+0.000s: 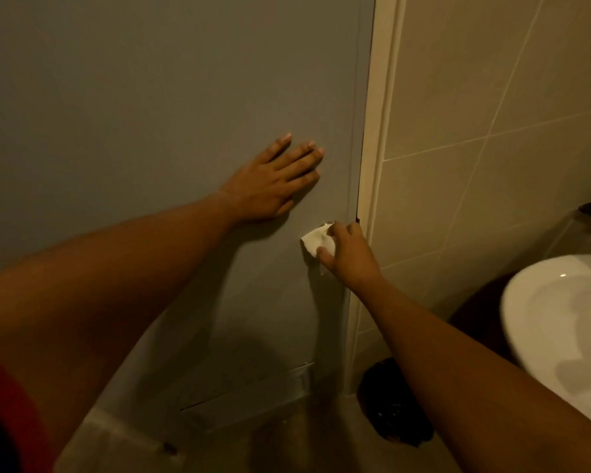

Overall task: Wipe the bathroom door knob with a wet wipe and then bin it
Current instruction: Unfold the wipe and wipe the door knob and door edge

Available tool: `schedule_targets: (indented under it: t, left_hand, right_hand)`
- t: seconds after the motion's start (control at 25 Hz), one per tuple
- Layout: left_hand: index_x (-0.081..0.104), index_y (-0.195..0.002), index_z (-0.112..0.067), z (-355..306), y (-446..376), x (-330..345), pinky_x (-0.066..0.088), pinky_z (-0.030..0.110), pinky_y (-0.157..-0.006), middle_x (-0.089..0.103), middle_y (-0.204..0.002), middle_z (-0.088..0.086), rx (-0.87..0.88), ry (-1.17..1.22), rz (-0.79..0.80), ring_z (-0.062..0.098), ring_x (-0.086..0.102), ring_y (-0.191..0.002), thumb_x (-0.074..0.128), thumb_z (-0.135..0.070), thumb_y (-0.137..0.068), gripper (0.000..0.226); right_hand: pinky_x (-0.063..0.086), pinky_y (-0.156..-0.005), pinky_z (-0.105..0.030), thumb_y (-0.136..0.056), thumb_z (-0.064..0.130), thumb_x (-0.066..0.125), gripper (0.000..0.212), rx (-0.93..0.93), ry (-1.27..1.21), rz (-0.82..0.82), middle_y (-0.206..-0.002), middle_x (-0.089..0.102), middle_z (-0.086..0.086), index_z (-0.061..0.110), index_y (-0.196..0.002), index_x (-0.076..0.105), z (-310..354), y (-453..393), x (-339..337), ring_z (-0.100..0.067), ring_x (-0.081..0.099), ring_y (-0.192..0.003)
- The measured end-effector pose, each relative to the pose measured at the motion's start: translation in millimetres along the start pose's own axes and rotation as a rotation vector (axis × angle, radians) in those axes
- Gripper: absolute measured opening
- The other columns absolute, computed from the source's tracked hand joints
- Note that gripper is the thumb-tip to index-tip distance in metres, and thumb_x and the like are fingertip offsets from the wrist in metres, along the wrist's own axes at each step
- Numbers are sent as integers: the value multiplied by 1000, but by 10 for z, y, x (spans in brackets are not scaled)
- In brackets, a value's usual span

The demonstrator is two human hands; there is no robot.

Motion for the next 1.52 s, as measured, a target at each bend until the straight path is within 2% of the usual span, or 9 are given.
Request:
schedule_targets:
  t: [0.2,0.48,0.56,0.76,0.88,0.96,1.12,1.28,1.52]
  left_hand:
    - [22,-153,-13,-2,10,110,1,52,-120,17,-162,18,68,-54,10,37,14,-150,29,-43,-97,64]
    - [30,-150,-12,14,9,81,-1,51,-119,23,-160,19,49,-74,-28,37,19,-149,32,-40,-95,61]
    - [33,-148,-12,25,14,60,5,53,-120,24,-160,19,49,-65,-35,37,21,-148,33,-39,-95,60]
    - [38,-146,-14,6,-6,27,13,55,-119,28,-158,18,33,-63,-61,37,24,-147,34,-40,-95,57]
    - [41,-144,-14,19,-8,20,14,54,-119,30,-158,19,26,-58,-85,37,26,-147,34,-40,-95,56]
    - [44,-143,-14,17,-2,23,14,54,-119,31,-157,18,27,-65,-106,37,28,-146,35,-39,-95,55]
    - [50,-138,-13,13,-14,30,15,54,-118,36,-155,19,28,-36,-150,36,32,-144,41,-36,-92,53]
    - [51,-138,-14,18,-7,50,20,55,-118,35,-155,18,30,-46,-135,36,31,-145,40,-38,-92,53]
    - [49,-140,-13,18,-8,50,18,56,-119,32,-157,18,26,-37,-103,36,27,-147,39,-38,-90,57]
  right_hand:
    - [50,-73,-24,-93,32,59,38,258,-414,-190,-124,54,-7,24,-129,48,41,73,209,-24,58,-105]
    - [55,-57,-22,-91,32,60,46,636,-2002,-107,-98,62,-16,5,-129,54,55,90,507,-17,63,-66]
    - [58,-59,-26,-93,33,57,40,607,-1784,-133,-100,62,-15,11,-125,54,64,87,514,-18,64,-71]
    - [47,-84,-28,-94,29,57,28,88,-193,-32,-125,51,-7,24,-121,58,-9,25,146,-24,55,-108]
    - [40,-80,-24,-91,25,61,22,-67,163,33,-128,51,-8,21,-113,63,18,-34,135,-22,55,-106]
    - [43,-76,-20,-87,21,67,23,62,-41,-61,-120,60,-5,21,-109,67,37,-52,169,-20,59,-104]
    - [60,-68,-28,-85,20,70,25,624,-1246,-178,-113,68,-13,17,-109,66,15,1,334,-24,68,-91]
    - [55,-51,-18,-83,34,71,42,732,-2204,-292,-108,64,-17,10,-115,61,195,47,537,-18,64,-76]
    - [53,-49,-22,-93,34,56,33,684,-1678,-204,-100,65,-13,12,-118,59,83,49,446,-16,63,-66]
Point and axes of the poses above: each hand's wrist, its own y-axis away from the middle knuckle, its own x-axis out of the palm, z = x × y, the point moved 3 cm from there along -y, towards the middle knuckle
